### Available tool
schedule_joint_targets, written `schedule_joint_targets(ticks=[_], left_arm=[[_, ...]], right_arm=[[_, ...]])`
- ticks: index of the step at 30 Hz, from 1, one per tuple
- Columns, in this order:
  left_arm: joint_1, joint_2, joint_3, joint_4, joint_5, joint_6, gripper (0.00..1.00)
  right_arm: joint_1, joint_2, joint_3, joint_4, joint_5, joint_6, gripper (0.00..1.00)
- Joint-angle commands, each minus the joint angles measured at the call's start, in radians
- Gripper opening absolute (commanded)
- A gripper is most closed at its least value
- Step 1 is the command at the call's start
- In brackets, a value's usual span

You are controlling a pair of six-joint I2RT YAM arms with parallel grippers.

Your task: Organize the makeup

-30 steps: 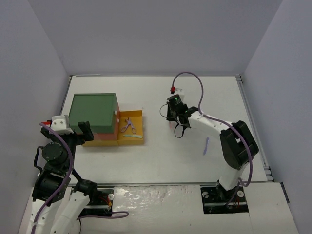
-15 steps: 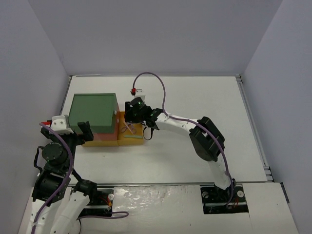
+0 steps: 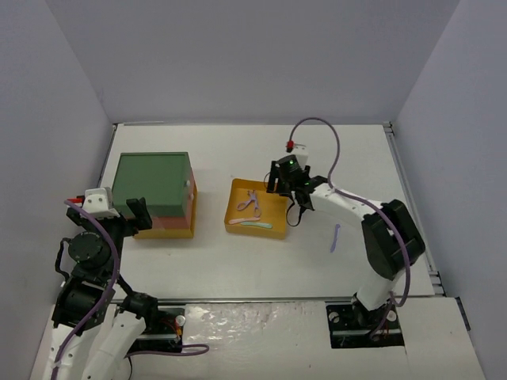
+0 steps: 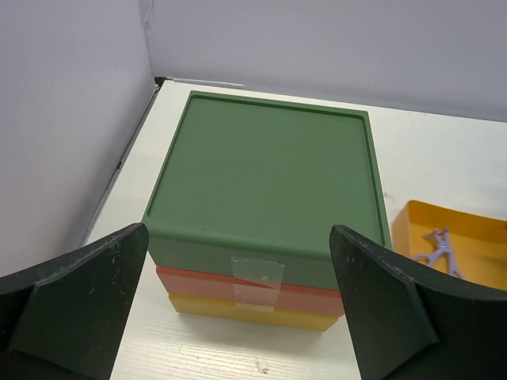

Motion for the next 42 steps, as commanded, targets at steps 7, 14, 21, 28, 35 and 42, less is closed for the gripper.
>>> schedule_joint_targets(ticks=[7,14,21,28,35,42], left_arm=[[-0.004,0.035,0.017,0.055,0.015,-0.014,0.97],[-0.004,0.041,0.018,0.051,0.01,-0.015,0.97],[-0.003,0.051,0.027,0.042,0.025,-0.017,0.97],[-0.004,0.049,0.027,0.042,0.031,-0.016,0.97],[-0.004,0.05,0.028,0.043,0.035,-0.017,0.97],[-0.004,0.047,0.027,0.043,0.034,-0.016,0.97]], right_arm=[[-0.142,-0.34,-0.198,-0.051,0.016,-0.09,0.65],[-0.221,-0.365,-0.215,-0.239,0.095,-0.042,0.62],[-0.368,-0.447,-0.378,-0.27,-0.011,-0.032,0.58],[-0.451,-0.413,-0.436,-0.271,-0.107,-0.064,0.52],[-0.458,-0.331,-0.436,-0.271,-0.174,-0.067,0.45],[-0.466,-0.248,-0.425,-0.272,-0.226,-0.071,0.39]])
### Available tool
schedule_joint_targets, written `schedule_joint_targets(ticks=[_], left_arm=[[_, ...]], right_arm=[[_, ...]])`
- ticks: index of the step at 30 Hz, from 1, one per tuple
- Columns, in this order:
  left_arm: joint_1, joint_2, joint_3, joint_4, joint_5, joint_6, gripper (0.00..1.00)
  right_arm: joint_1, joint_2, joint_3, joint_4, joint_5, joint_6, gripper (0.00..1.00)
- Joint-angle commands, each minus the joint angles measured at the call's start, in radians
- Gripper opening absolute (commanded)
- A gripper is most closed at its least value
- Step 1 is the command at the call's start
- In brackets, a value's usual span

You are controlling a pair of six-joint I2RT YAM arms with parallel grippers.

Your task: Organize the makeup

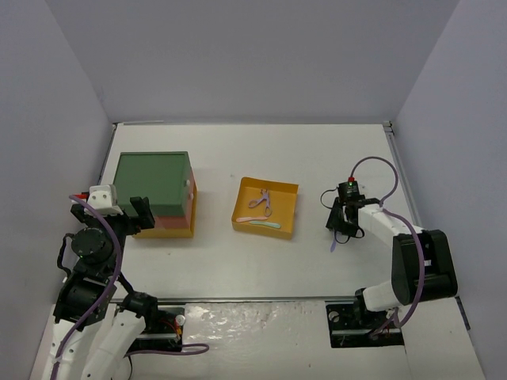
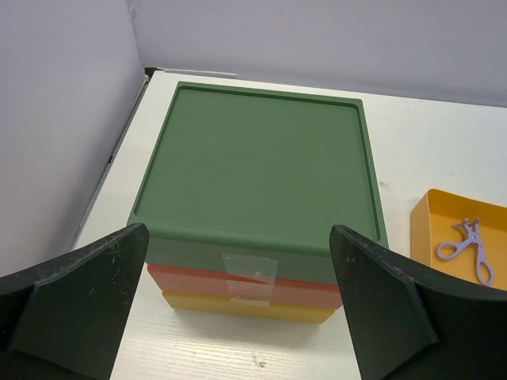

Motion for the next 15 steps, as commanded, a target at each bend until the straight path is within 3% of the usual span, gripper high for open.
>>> schedule_joint_targets(ticks=[1,3,7,15], left_arm=[[-0.004,0.021,0.027,0.05,0.008,-0.01,0.97],[-0.004,0.021,0.027,0.051,0.008,-0.01,0.97],[-0.004,0.018,0.025,0.05,0.006,-0.01,0.97],[-0.004,0.028,0.026,0.053,0.012,-0.01,0.97]], right_arm=[[-0.01,0.06,0.016,-0.006,-0.07,-0.008,0.37],[-0.01,0.07,0.019,-0.006,-0.071,-0.013,0.29],[-0.009,0.058,0.024,-0.008,-0.05,-0.021,0.04],[0.04,-0.062,0.184,-0.065,0.014,-0.064,0.0]])
